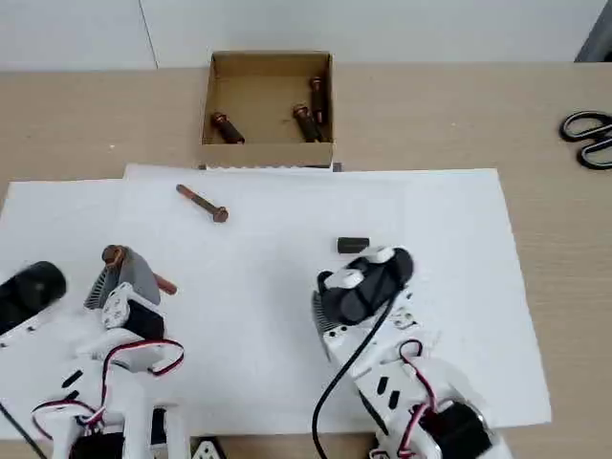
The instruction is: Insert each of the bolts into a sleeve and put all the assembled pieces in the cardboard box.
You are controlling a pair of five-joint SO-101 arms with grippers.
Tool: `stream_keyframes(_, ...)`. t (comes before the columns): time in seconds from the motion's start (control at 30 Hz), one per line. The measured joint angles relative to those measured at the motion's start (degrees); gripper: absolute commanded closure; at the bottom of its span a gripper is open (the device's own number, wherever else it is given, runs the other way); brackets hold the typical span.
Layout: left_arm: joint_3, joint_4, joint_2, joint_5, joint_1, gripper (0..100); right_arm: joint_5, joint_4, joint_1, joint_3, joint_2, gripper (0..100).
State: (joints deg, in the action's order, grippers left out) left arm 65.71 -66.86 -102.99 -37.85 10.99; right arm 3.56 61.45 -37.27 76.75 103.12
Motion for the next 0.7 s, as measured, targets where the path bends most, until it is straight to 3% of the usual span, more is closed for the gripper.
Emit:
stream_keyframes(0.13, 0.70, 1.76, -0.35, -0.62, -2.90, 100, 0.00, -3.16, -4.13, 2.73, -0.09, 99.6)
stream_keyframes(0.43, 1.05, 2.02, 0.00, -0.88, -20.48, 100, -5.27, -5.54, -10.11, 5.80, 0.00, 99.6)
stream_keyframes(0.7, 2.81, 2.02, 0.00, -0.88, -29.98, 100, -6.15, -5.54, -13.27, 5.80, 0.00, 99.6)
